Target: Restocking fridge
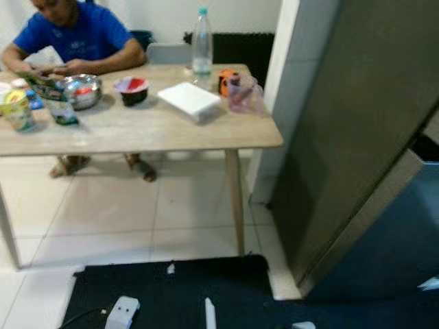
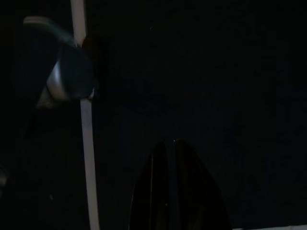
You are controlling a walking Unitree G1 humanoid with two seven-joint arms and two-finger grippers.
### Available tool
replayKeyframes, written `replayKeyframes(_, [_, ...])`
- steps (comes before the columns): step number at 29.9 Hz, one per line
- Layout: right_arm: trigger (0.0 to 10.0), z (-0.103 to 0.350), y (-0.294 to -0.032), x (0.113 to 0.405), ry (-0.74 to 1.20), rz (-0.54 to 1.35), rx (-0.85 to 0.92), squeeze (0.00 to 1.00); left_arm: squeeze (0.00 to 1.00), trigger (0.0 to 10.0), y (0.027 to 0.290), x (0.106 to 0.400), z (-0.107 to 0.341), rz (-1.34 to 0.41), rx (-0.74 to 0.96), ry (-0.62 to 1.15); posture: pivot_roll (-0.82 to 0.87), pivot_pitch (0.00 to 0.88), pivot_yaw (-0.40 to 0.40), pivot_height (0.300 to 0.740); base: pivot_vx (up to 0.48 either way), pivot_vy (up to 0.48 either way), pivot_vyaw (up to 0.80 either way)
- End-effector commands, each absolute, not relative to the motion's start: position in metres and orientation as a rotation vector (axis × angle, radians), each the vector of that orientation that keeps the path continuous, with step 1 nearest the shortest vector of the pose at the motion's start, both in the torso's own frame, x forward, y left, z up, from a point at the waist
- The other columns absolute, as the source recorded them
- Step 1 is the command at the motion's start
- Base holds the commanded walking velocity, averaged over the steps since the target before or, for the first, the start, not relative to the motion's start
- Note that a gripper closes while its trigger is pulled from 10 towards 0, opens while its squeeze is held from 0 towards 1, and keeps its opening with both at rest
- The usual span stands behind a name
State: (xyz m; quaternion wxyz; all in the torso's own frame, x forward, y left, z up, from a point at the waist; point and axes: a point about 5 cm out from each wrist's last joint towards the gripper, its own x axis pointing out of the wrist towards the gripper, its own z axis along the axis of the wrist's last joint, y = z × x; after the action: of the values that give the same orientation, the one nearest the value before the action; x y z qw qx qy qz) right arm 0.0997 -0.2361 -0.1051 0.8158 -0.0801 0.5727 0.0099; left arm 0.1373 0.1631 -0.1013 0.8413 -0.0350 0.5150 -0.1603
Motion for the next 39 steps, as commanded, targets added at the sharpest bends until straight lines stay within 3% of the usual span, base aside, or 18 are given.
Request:
replayKeyframes(1, [10.0, -0.103, -0.236, 0.107, 1.197, 0.024, -0.183, 0.0, 0.0, 10.0, 0.163, 0.133, -0.103, -0.34, -0.068, 1.103, -0.01, 0.035, -0.001, 0.74, 0.0, 0.0, 0.0])
replayKeyframes(26, [10.0, -0.098, -0.252, 0.111, 1.187, -0.042, -0.271, 0.0, 0.0, 10.0, 0.166, 0.133, -0.103, -0.301, -0.079, 1.091, -0.02, 0.044, -0.022, 0.74, 0.0, 0.0, 0.0])
replayKeyframes(39, [10.0, -0.1, -0.239, 0.117, 1.183, -0.002, -0.292, 0.0, 0.0, 10.0, 0.184, 0.139, -0.1, -0.16, -0.137, 1.057, -0.01, 0.0, -0.005, 0.74, 0.0, 0.0, 0.0])
